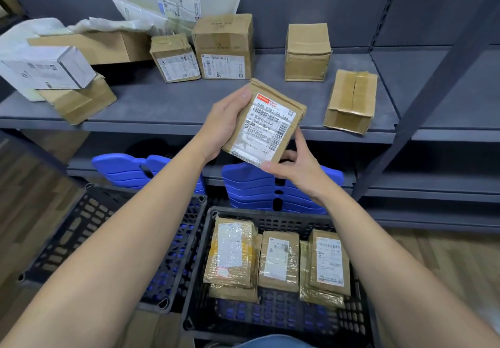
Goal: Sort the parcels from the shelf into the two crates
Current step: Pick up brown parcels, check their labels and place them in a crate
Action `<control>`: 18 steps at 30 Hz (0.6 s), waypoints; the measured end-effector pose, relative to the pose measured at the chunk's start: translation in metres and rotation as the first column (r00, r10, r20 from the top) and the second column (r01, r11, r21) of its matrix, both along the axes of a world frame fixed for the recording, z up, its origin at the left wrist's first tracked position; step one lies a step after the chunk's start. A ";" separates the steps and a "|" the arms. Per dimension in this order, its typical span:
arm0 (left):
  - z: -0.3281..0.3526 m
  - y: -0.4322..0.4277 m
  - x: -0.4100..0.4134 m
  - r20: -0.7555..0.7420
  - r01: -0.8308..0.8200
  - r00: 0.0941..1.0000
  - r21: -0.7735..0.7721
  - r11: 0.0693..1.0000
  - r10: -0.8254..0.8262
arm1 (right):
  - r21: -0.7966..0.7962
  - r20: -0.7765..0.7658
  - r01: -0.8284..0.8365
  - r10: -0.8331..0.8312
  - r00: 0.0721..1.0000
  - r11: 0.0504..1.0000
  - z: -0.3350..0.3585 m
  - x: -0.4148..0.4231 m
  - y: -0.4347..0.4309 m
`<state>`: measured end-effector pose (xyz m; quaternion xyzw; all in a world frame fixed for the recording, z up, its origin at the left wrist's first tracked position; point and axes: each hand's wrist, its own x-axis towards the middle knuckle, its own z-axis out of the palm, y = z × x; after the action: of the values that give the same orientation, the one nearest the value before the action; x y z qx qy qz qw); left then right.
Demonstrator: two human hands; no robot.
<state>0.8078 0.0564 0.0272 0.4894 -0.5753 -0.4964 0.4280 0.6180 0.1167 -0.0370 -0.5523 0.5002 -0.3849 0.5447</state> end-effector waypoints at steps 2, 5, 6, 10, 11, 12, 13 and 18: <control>0.002 0.001 -0.001 0.009 -0.002 1.000 -0.004 1.000 0.002 | -0.004 0.004 -0.024 0.024 1.000 1.000 0.001 -0.003 0.000; 0.005 0.000 -0.004 0.034 0.006 0.999 -0.021 1.000 -0.006 | 0.008 0.010 -0.071 0.071 0.997 0.997 0.004 -0.007 -0.002; 0.005 0.000 -0.005 0.045 0.007 0.999 -0.027 1.000 -0.006 | 0.015 0.009 -0.077 0.077 0.997 0.997 0.005 -0.008 -0.002; 0.008 -0.001 -0.007 0.059 -0.001 0.998 -0.042 0.999 0.004 | 0.020 0.019 -0.086 0.085 0.996 0.996 0.005 -0.010 -0.005; 0.009 -0.001 -0.007 0.061 -0.001 0.998 -0.041 0.999 0.003 | 0.018 0.024 -0.085 0.085 0.996 0.996 0.005 -0.011 -0.005; 0.009 -0.002 -0.007 0.063 -0.002 0.998 -0.039 0.999 0.004 | 0.010 0.034 -0.084 0.083 0.996 0.996 0.005 -0.011 -0.006; 0.008 -0.003 -0.008 0.068 0.001 0.998 -0.043 0.999 0.002 | 0.004 0.042 -0.076 0.076 0.996 0.997 0.004 -0.012 -0.007; 0.003 -0.007 -0.007 0.092 0.055 0.995 -0.121 0.991 -0.044 | -0.014 0.093 -0.002 0.004 0.996 1.000 -0.004 -0.021 -0.015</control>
<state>0.8013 0.0491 0.0301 0.4690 -0.6355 -0.4481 0.4188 0.5972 0.1018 -0.0415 -0.5381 0.4708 -0.4128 0.5643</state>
